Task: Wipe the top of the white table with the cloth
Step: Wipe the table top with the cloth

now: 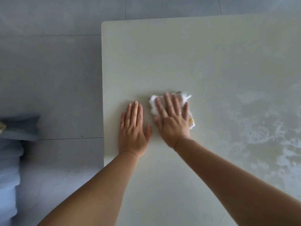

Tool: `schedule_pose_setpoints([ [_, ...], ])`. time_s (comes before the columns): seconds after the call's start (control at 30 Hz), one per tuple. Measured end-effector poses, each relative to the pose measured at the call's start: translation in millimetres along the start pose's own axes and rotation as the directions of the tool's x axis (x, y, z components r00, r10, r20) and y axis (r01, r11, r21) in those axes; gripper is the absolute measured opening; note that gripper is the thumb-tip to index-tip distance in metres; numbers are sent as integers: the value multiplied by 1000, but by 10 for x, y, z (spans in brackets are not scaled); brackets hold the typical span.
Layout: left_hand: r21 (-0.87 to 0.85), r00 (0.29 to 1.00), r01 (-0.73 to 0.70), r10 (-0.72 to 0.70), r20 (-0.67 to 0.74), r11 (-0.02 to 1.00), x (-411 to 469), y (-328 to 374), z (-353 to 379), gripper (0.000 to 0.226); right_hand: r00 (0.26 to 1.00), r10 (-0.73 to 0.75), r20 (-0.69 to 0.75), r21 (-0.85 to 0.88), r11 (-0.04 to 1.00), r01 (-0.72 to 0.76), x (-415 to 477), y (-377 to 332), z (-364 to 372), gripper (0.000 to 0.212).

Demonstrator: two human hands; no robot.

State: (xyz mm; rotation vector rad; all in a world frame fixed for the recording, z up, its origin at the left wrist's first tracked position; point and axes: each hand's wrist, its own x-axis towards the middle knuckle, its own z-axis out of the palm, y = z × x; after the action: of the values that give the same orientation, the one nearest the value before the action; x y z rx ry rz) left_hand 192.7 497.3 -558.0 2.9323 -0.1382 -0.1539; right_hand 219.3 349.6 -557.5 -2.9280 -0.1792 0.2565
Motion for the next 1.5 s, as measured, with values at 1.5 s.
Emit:
schedule_pose_setpoints([
  [1.5, 8, 998, -51, 51, 48, 999, -1049, 361, 122, 64, 923, 385, -4, 114, 917, -382, -1359, 502, 71, 57],
])
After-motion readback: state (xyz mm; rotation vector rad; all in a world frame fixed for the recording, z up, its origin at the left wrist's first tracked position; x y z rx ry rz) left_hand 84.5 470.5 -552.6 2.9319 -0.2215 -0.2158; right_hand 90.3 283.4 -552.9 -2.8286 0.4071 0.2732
